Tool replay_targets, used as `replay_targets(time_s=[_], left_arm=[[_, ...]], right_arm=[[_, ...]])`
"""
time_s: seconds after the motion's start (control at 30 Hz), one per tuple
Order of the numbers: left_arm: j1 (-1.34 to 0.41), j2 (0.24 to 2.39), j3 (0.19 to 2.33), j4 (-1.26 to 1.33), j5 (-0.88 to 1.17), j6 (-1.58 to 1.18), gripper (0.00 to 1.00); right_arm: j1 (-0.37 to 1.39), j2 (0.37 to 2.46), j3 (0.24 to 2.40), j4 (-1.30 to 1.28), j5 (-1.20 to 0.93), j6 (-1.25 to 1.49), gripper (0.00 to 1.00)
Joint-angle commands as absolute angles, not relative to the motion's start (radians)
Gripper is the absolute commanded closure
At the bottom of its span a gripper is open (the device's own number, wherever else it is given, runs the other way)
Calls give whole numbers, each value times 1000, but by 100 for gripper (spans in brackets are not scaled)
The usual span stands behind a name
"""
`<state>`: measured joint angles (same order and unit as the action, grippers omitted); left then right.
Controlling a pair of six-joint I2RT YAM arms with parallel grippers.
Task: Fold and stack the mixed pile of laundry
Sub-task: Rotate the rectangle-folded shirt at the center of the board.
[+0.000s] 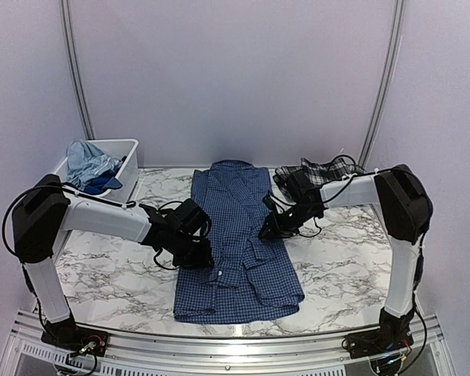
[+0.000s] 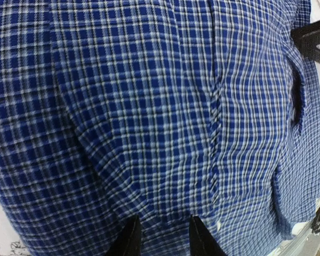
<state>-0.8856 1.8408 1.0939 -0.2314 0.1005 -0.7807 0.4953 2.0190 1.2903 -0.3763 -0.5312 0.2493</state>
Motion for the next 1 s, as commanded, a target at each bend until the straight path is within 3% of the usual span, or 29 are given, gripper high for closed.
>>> replay_targets(time_s=[0.0, 0.3, 0.63, 0.97], left_arm=[[-876, 1772, 1095, -234, 47, -794, 64], [-928, 1580, 963, -246, 53, -833, 60], [-1113, 1636, 994, -238, 56, -931, 62], [-1125, 1700, 1005, -262, 110, -946, 64]], right_arm=[[478, 1977, 1361, -484, -482, 181, 62], [726, 1634, 1164, -548, -454, 314, 57], [882, 1621, 1027, -554, -332, 413, 56], [896, 1684, 1007, -509, -347, 428, 57]])
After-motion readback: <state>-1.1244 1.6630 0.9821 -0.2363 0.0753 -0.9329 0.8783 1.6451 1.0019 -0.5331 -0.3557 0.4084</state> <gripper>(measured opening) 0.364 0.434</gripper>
